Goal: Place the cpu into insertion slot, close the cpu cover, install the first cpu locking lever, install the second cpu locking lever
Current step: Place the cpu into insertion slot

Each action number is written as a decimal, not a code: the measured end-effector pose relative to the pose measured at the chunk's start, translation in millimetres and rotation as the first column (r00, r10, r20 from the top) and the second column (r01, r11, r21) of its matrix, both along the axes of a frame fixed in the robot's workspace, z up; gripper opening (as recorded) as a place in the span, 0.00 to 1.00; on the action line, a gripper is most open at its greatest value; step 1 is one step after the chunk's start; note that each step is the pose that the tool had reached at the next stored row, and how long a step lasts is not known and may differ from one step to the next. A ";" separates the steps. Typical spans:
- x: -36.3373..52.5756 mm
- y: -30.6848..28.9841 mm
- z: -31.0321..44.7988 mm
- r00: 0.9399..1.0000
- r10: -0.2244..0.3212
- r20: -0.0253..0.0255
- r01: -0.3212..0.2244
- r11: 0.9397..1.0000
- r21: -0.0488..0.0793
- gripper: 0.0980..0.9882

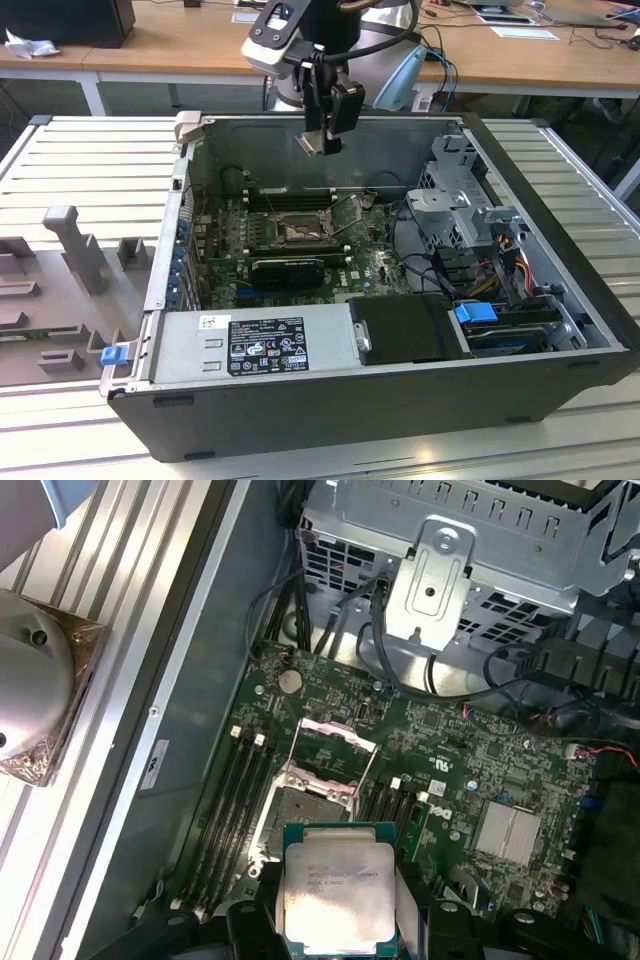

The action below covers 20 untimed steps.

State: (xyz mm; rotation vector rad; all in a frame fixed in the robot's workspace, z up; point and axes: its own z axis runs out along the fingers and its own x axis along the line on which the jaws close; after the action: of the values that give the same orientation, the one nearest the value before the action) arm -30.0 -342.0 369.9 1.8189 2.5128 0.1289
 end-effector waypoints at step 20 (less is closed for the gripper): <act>0.0 0.0 -10.6 0.989 -0.147 0.000 0.147 0.989 0.000 0.48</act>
State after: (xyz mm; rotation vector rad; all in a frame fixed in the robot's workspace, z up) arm -30.0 -342.0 359.3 1.9959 2.3670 0.1242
